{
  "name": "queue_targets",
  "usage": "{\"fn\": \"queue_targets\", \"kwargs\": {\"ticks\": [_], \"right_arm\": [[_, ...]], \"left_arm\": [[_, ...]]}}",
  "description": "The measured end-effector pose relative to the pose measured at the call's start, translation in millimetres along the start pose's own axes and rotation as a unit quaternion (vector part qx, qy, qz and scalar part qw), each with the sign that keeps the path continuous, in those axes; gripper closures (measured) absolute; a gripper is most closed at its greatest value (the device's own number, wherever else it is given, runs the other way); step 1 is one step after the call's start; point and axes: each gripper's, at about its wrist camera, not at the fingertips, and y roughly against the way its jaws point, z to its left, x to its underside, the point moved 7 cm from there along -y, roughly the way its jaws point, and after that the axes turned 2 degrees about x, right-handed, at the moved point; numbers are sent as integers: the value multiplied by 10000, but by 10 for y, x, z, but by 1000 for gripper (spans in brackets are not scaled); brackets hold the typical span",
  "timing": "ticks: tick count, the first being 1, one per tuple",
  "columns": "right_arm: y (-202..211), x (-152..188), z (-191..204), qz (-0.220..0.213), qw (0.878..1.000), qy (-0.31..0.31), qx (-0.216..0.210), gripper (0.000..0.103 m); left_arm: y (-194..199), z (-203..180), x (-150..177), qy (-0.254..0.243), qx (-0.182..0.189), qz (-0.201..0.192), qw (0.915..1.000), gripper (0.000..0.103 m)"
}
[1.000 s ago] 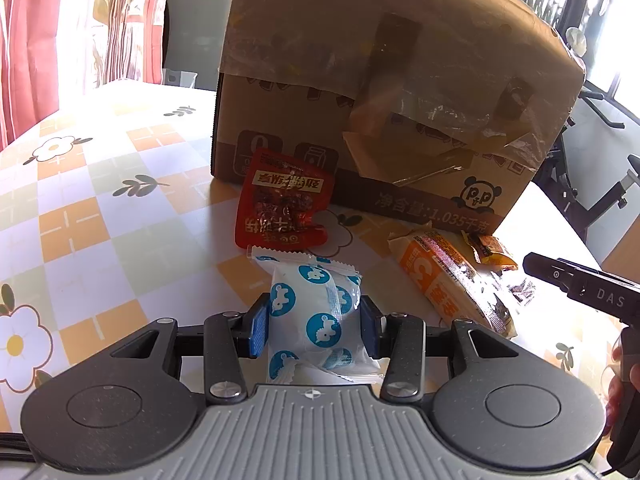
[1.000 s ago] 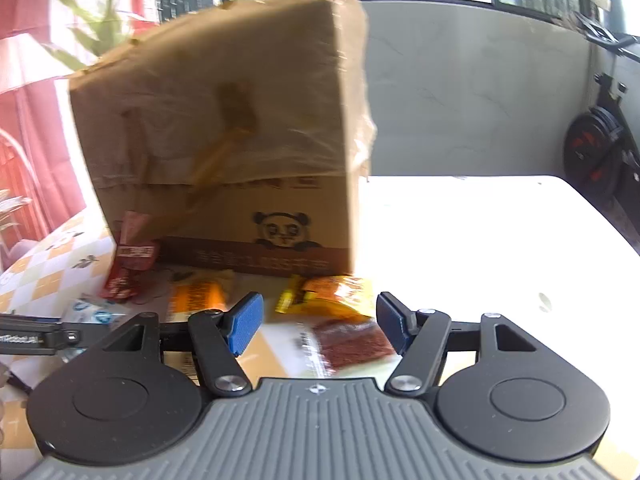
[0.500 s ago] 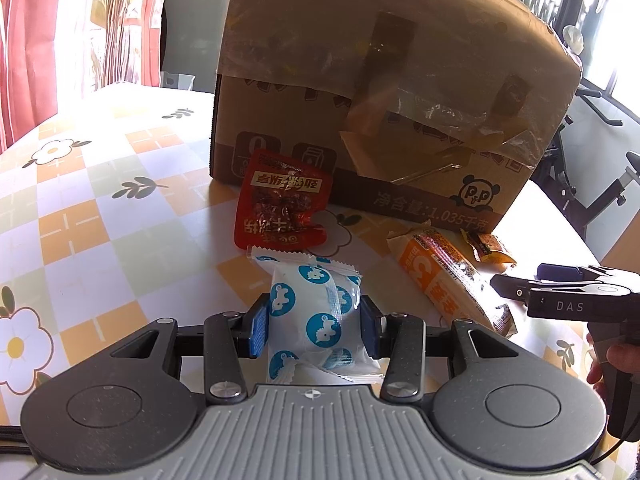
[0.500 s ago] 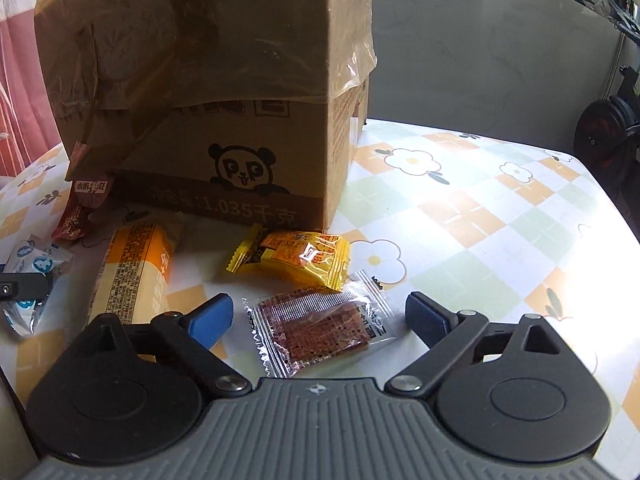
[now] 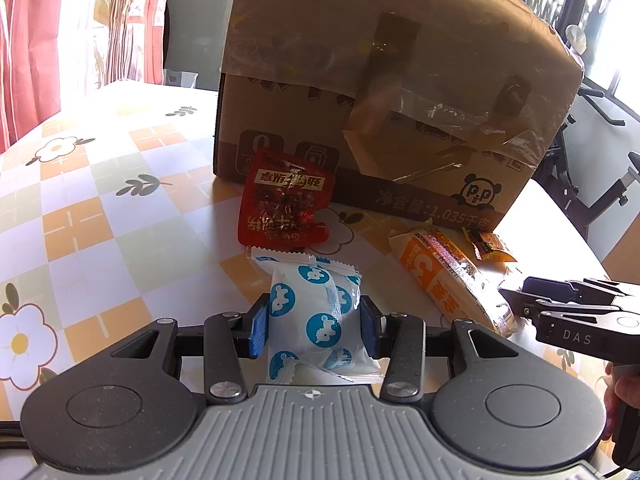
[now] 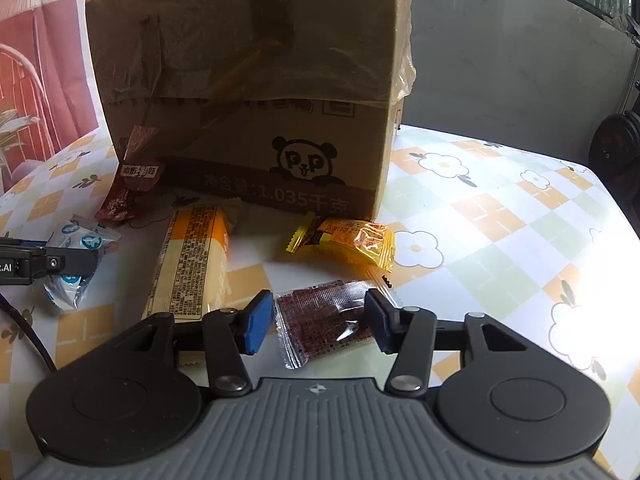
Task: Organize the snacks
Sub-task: 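Close the left tool on the blue-white pastry packet while the right tool grasps the clear red-filled packet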
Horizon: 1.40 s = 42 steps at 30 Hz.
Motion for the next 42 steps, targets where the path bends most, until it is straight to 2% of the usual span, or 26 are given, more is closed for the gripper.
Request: {"fn": "queue_targets", "kwargs": {"ticks": [3, 6, 8, 10, 12, 14, 16, 18, 20, 23, 26, 29, 34, 36, 38, 42], "right_arm": [[27, 4, 107, -3, 9999, 134, -67, 63], [66, -24, 154, 18, 9997, 75, -211, 63], [103, -42, 99, 36, 9999, 40, -164, 59], [126, -48, 60, -8, 9999, -66, -95, 48], [111, -65, 2, 13, 9996, -270, -68, 47], [70, -102, -73, 66, 9990, -401, 211, 45], [19, -158, -153, 74, 9967, -633, 498, 33], [-58, -226, -216, 96, 9941, -893, 614, 28], [-142, -290, -211, 138, 9943, -810, 679, 27], [-251, -334, -133, 304, 9956, -341, 820, 28], [-257, -277, -71, 424, 9960, -111, 785, 27], [-148, -169, -66, 358, 9960, 82, 813, 22], [-7, -25, -162, 352, 9962, 98, 792, 22], [22, 4, -215, 383, 9964, 46, 753, 25], [40, 29, -275, 412, 9969, -93, 659, 32], [68, -33, -293, 277, 9977, -226, 577, 33]], "left_arm": [[14, 10, 9, 10, -4, 16, 10000, 56], [36, 33, 19, 54, 11, 20, 10000, 56], [39, 38, 21, 79, 15, 22, 10000, 56], [41, 36, 22, 82, 9, 15, 10000, 56], [41, 32, 25, 68, -4, 2, 10000, 56], [46, 29, 28, 63, -6, -3, 10000, 56], [52, 33, 30, 70, 11, -3, 10000, 56], [55, 36, 31, 80, 17, -9, 10000, 56], [56, 34, 33, 79, 20, -11, 10000, 56], [57, 41, 31, 110, 53, -6, 9999, 56], [53, 50, 29, 142, 71, -18, 9999, 56], [51, 44, 30, 128, 60, -28, 9999, 56], [53, 48, 31, 133, 60, -34, 9999, 56], [52, 46, 31, 134, 61, -33, 9999, 56], [52, 40, 32, 135, 62, -34, 9999, 56], [50, 45, 32, 100, 48, -33, 9999, 56]]}}
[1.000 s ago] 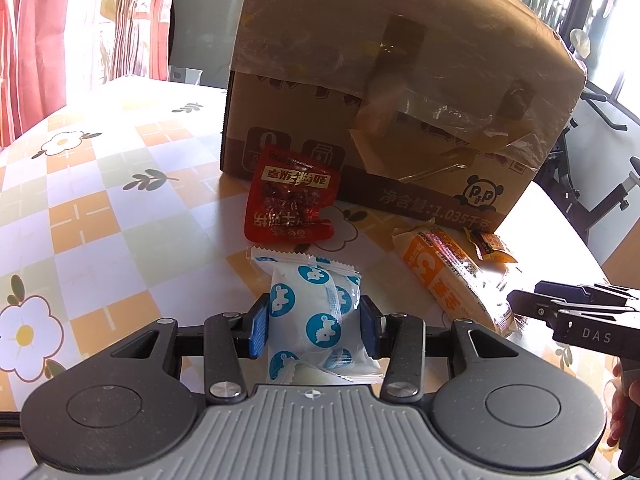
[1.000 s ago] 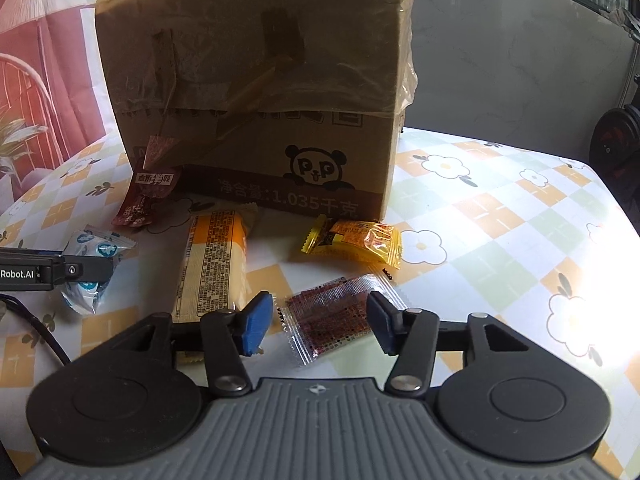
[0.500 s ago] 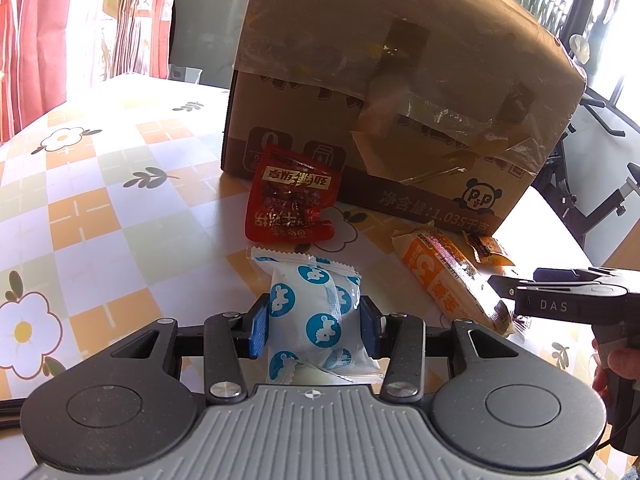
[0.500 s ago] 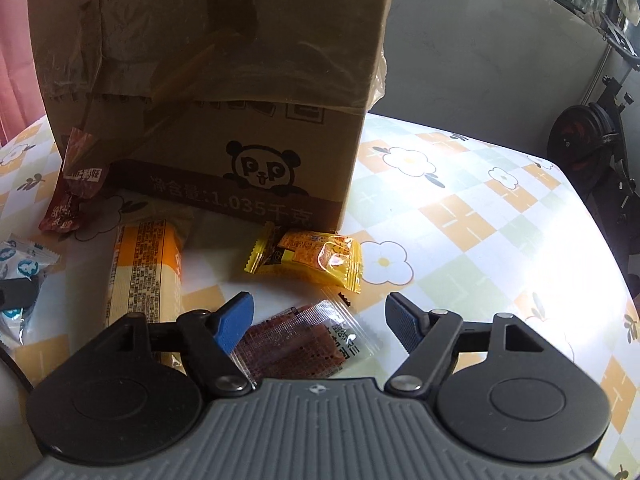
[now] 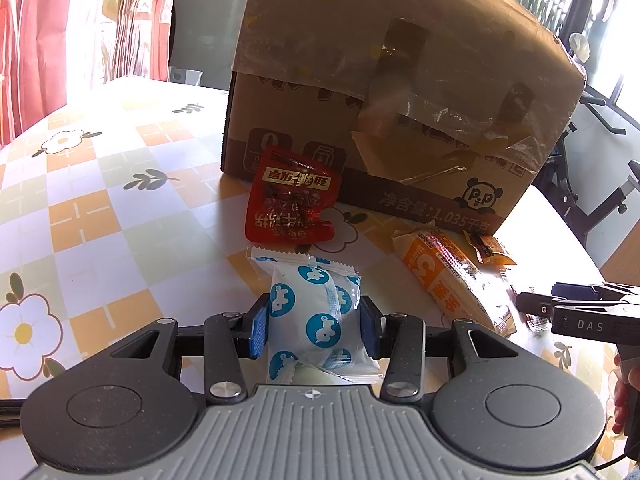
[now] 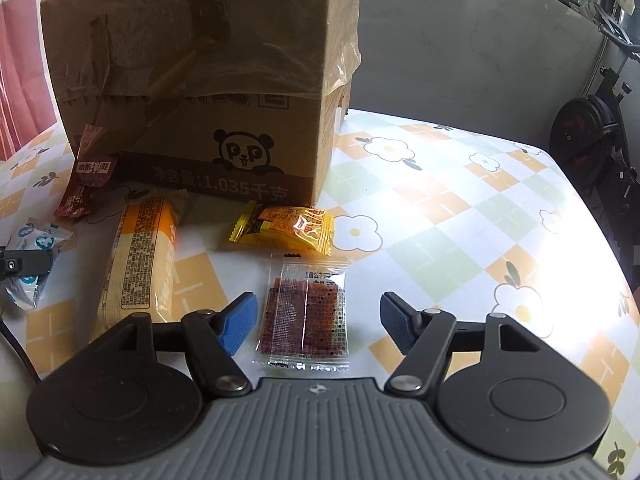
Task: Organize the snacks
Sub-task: 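Close the left tool on the blue-white pastry packet while the right tool grasps the clear red-filled packet, then lift both held packets and carry them over the lined box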
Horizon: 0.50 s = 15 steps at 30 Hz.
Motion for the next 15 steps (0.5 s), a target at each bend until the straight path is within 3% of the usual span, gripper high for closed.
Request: {"fn": "queue_targets", "kwargs": {"ticks": [6, 8, 10, 15], "right_arm": [[-125, -26, 33, -16, 9998, -164, -142, 33], [-113, -17, 39, -84, 9997, -156, -140, 39], [-74, -3, 47, -143, 9996, -147, -184, 56], [10, 45, 38, -243, 9991, -172, -307, 62]], "left_arm": [[-4, -1, 1, -3, 9, 3, 10000, 56], [-5, 1, 0, 5, 6, 6, 10000, 56], [-2, 8, -3, 38, 16, 13, 10000, 57], [29, 12, -12, 49, 0, 8, 10000, 57]]}}
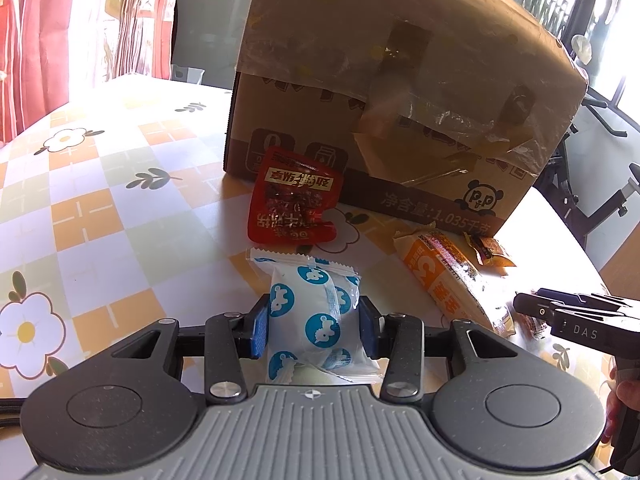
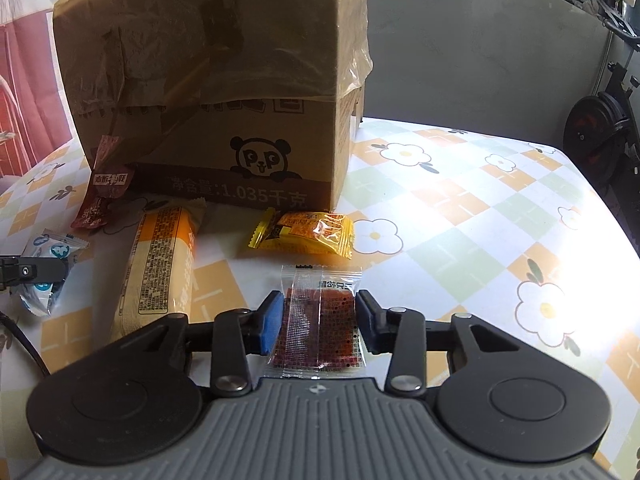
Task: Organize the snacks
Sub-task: 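Lift both held packets and carry them over the lined box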
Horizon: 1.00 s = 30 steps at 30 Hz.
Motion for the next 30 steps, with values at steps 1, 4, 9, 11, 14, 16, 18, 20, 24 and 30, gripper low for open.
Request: {"fn": "queue_targets", "kwargs": {"ticks": [1, 4, 9, 11, 14, 16, 18, 20, 24, 30], "right_arm": [[21, 1, 0, -36, 10000, -10, -10, 62], [122, -32, 14, -207, 9997, -76, -75, 62], [322, -221, 71, -550, 9982, -69, -229, 62], [424, -354, 91, -725, 9969, -30, -301, 62], [620, -634, 128, -1079, 9933, 78, -417, 62], [774, -844, 164, -1363, 9893, 162, -491, 62], [960, -1079, 224, -1667, 9838, 270, -594, 62], [1119, -1299, 293, -1944, 9773, 439, -711, 62], [1260, -1686, 441, -2225, 9669, 942, -823, 62], [943, -2216, 433, -2168, 9668, 1178, -660, 62]], "left_arm": [[15, 0, -10, -2, -4, -29, 10000, 57], [75, -10, -50, -42, -40, -157, 9999, 57], [246, -23, -221, -152, -110, -505, 9985, 57], [366, -29, -361, -201, -147, -729, 9970, 57], [570, -47, -617, -313, -162, -1128, 9930, 57], [729, -59, -835, -322, -121, -1396, 9896, 57], [846, -75, -1031, -323, -80, -1570, 9870, 57], [956, -128, -1280, -370, -7, -1744, 9840, 57], [1007, -335, -1703, -511, 193, -1938, 9795, 57], [806, -767, -2297, -784, 417, -2162, 9723, 57]]}}
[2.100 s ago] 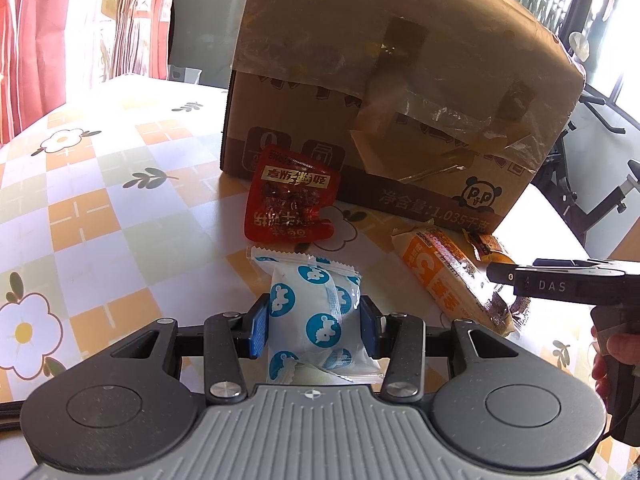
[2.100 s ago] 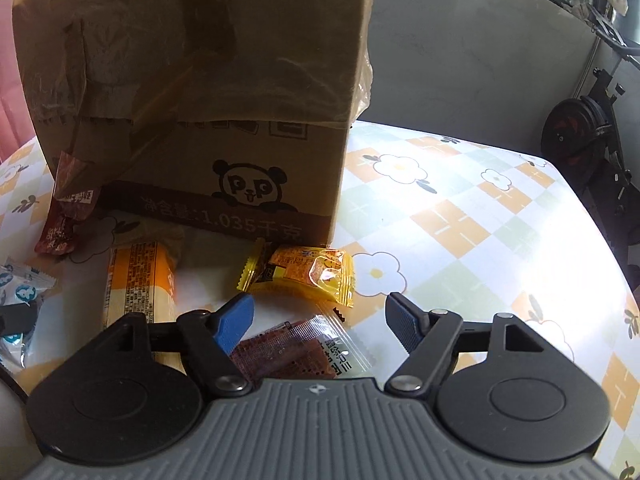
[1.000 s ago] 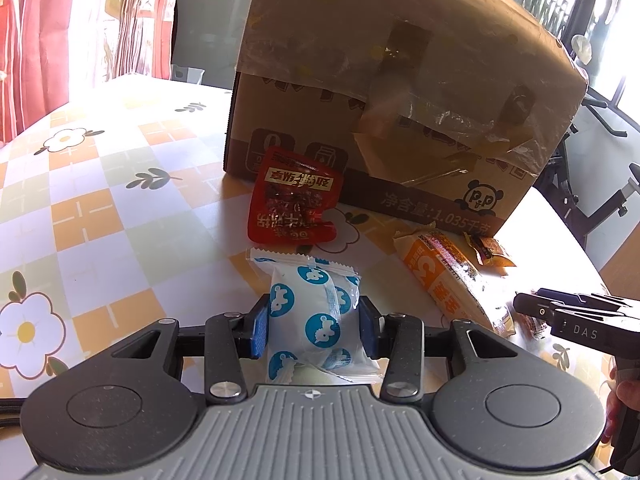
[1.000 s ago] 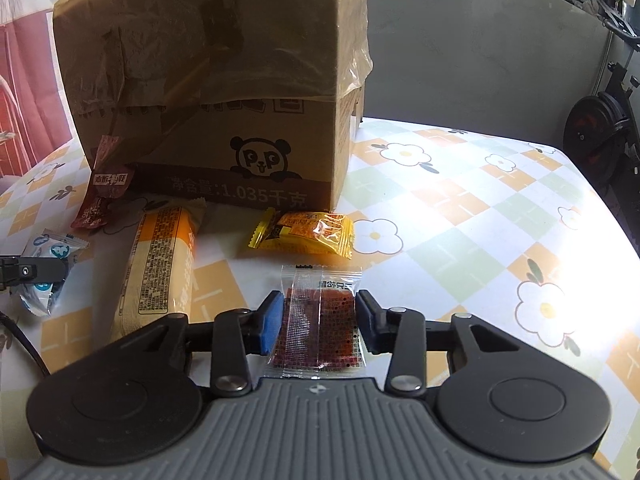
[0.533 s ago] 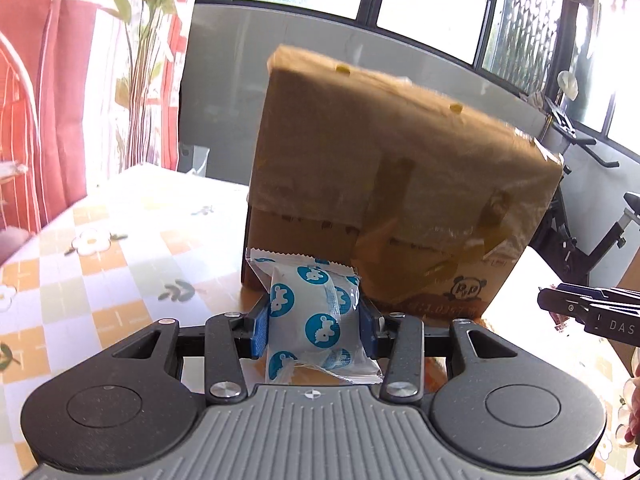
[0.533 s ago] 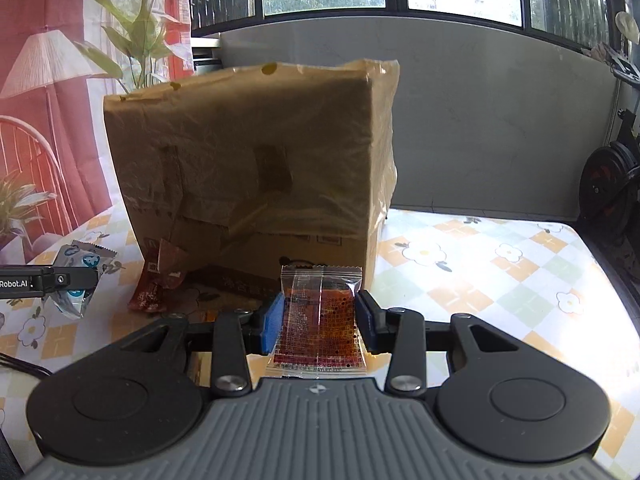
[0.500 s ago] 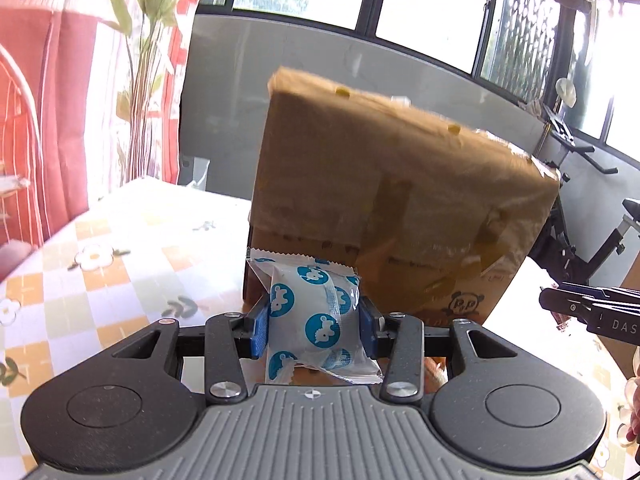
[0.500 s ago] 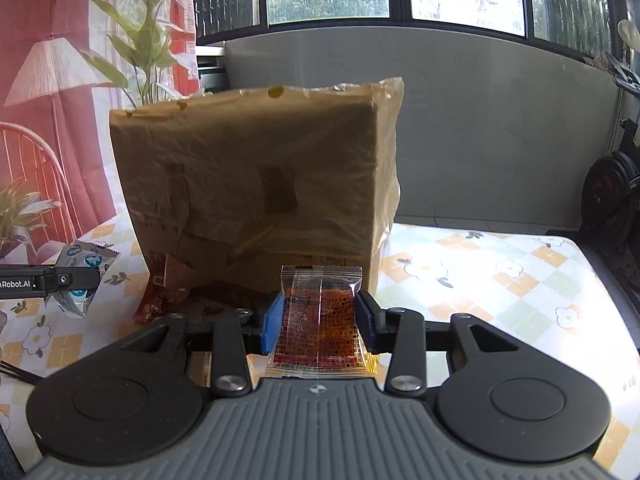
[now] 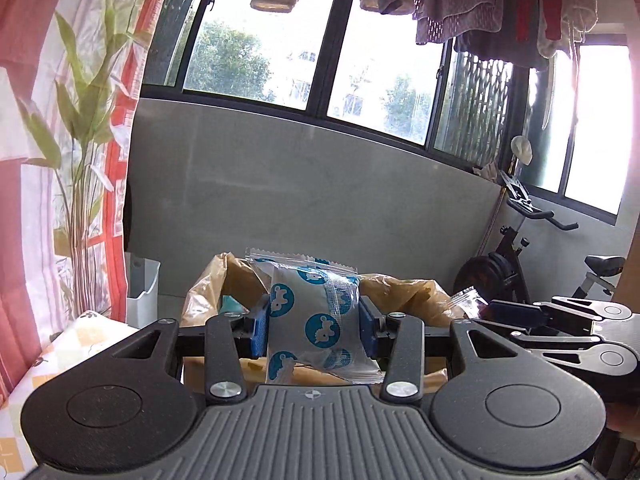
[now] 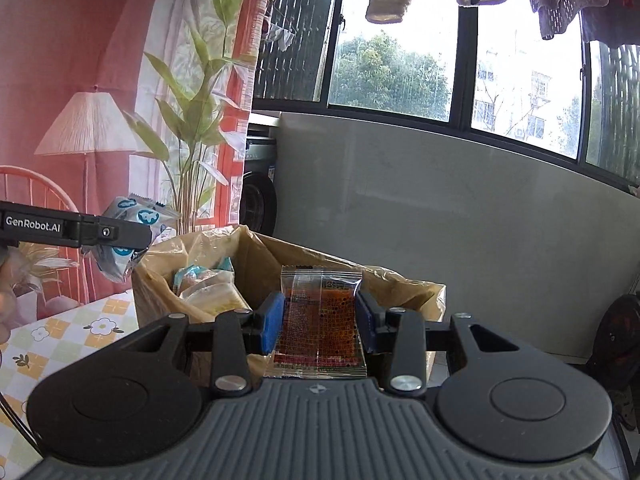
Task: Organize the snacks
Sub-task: 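Lift both held packets and carry them over the lined box, then open both tools to drop the packets into the box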
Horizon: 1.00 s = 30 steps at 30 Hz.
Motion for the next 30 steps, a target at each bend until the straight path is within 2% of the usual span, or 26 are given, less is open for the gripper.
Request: {"fn": "queue_targets", "kwargs": {"ticks": [2, 7, 12, 16, 20, 30], "right_arm": [[-234, -1, -108, 88, 9999, -49, 47, 62], [-615, 82, -280, 401, 9988, -259, 53, 62], [-732, 207, -409, 636, 9972, -356, 179, 61], [-740, 263, -454, 695, 9967, -340, 249, 53], [-651, 300, -428, 661, 9970, -333, 223, 45], [-364, 267, -307, 474, 9973, -542, 162, 32]], "left_arm": [[-177, -102, -86, -235, -7, -15, 9997, 57], [-603, -250, -200, -379, -7, 192, 9991, 57], [-826, -257, -129, -489, 49, 374, 9981, 56], [-929, -160, -33, -434, 125, 612, 9971, 52], [-852, -122, -16, -608, 37, 529, 9967, 40], [-490, 26, -44, -664, -2, 584, 9961, 34]]}}
